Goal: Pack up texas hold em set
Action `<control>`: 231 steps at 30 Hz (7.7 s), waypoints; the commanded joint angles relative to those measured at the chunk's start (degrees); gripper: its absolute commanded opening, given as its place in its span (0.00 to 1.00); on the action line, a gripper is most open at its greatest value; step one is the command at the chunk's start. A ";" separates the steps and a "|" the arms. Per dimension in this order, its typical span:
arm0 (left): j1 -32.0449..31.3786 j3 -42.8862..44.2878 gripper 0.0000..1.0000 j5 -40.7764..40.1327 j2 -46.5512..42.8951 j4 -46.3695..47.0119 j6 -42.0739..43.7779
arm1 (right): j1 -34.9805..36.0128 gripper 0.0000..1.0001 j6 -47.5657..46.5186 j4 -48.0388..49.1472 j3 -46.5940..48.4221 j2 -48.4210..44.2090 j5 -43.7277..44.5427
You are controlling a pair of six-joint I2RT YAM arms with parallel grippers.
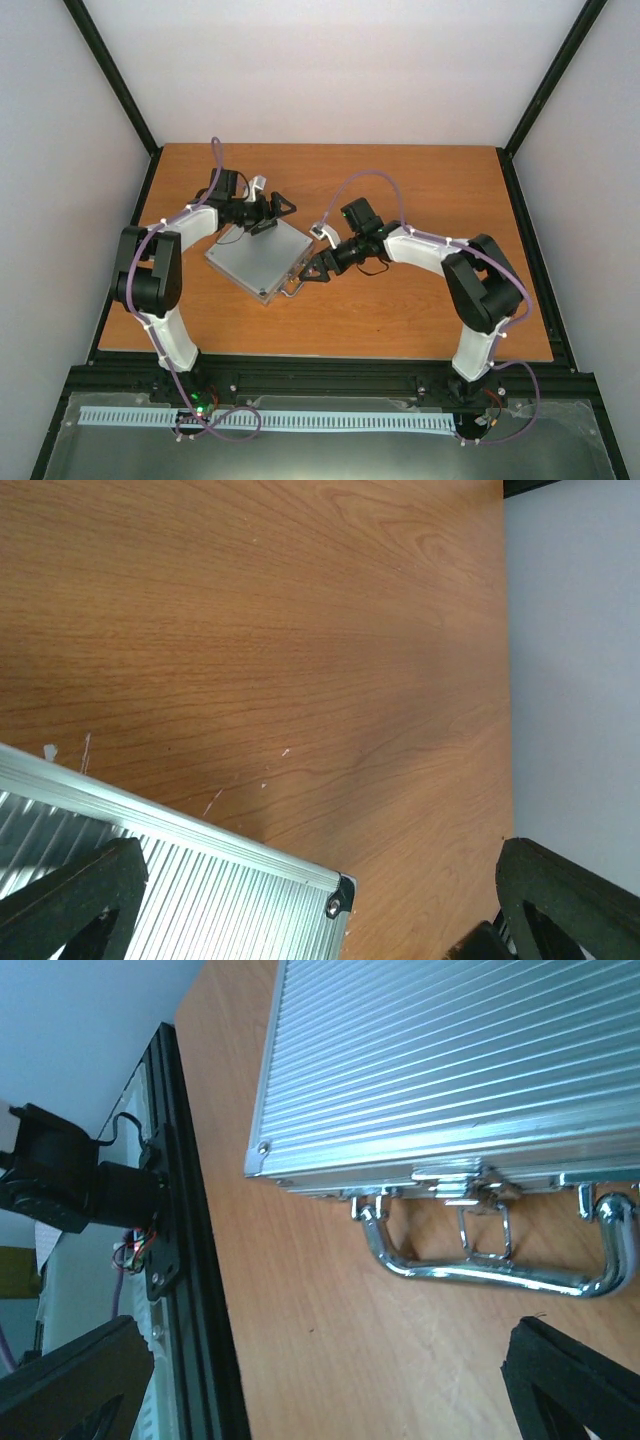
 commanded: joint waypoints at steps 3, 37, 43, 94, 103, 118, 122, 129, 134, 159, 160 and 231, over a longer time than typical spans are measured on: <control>0.14 -3.70 1.00 -10.60 8.70 -9.26 0.48 | 0.00 0.97 -1.97 2.59 4.90 4.32 -0.77; 0.95 -2.36 1.00 -9.06 11.38 -12.40 4.57 | 7.71 0.96 -1.36 0.03 12.85 18.81 15.43; 0.97 -3.30 1.00 -8.89 11.25 -11.92 4.59 | 7.66 0.96 -3.06 0.83 12.58 21.51 11.62; 2.64 -3.09 1.00 -7.32 14.71 -10.38 6.06 | -5.85 1.00 -62.23 -70.64 32.48 34.43 -44.13; 2.64 -0.31 1.00 -8.09 13.57 -12.64 5.61 | -7.04 1.00 -30.70 -55.05 32.71 26.13 -27.83; 2.64 2.23 1.00 -8.95 14.25 -13.48 4.79 | 2.29 1.00 -5.13 -34.03 23.84 11.43 44.13; 2.64 2.01 1.00 -8.98 14.32 -13.12 4.57 | 5.20 1.00 -6.08 -24.66 19.18 6.93 38.08; 2.64 1.51 1.00 -9.15 14.56 -12.77 4.62 | 6.16 1.00 -9.08 -14.06 15.35 5.13 21.63; 2.64 1.18 1.00 -9.25 14.55 -13.01 4.98 | 6.16 1.00 -9.72 -10.81 15.21 8.69 13.11; 2.64 1.83 1.00 -9.20 16.62 -14.51 7.40 | 6.16 1.00 -9.34 -7.83 16.01 18.01 13.54; 2.64 1.88 1.00 -9.24 16.67 -14.51 7.48 | 6.21 1.00 -9.47 -8.12 16.36 18.20 13.57; 2.87 2.87 1.00 -9.45 18.26 -16.89 9.34 | 10.29 0.99 -0.69 -7.71 20.82 22.92 35.42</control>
